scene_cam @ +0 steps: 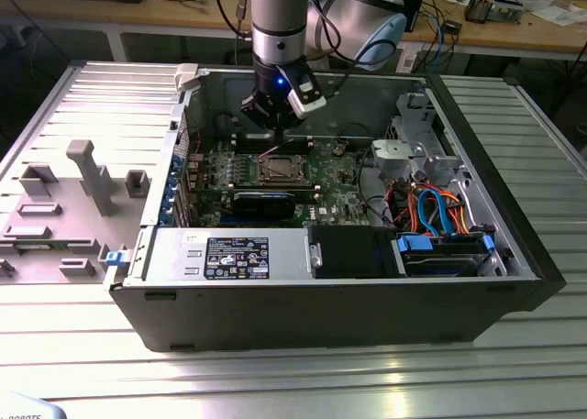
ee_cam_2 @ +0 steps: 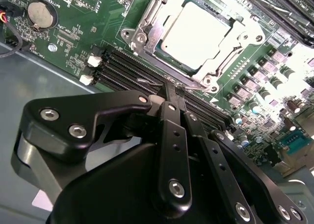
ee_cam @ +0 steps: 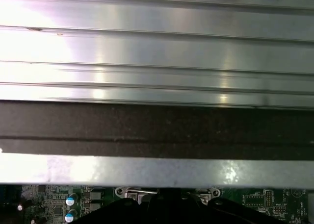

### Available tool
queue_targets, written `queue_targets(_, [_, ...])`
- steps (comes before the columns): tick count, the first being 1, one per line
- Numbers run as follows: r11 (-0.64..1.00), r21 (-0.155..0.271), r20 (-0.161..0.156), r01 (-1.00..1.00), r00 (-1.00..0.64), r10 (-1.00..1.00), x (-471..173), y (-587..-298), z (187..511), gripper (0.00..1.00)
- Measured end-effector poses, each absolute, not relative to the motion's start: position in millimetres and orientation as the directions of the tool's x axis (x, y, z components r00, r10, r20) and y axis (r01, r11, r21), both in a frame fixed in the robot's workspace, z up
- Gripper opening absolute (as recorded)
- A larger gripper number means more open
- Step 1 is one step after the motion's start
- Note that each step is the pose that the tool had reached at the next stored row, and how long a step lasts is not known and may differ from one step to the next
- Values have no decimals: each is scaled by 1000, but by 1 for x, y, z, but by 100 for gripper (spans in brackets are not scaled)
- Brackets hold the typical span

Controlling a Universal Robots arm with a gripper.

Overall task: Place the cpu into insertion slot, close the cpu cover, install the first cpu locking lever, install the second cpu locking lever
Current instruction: 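Install the first cpu locking lever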

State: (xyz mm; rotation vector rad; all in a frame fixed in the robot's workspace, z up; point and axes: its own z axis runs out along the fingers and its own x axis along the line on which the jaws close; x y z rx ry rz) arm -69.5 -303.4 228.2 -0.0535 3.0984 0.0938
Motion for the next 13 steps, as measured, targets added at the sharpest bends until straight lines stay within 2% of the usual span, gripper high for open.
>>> queue_targets(13, [998, 60, -43, -36, -999, -33, -58, -303, 223, 11])
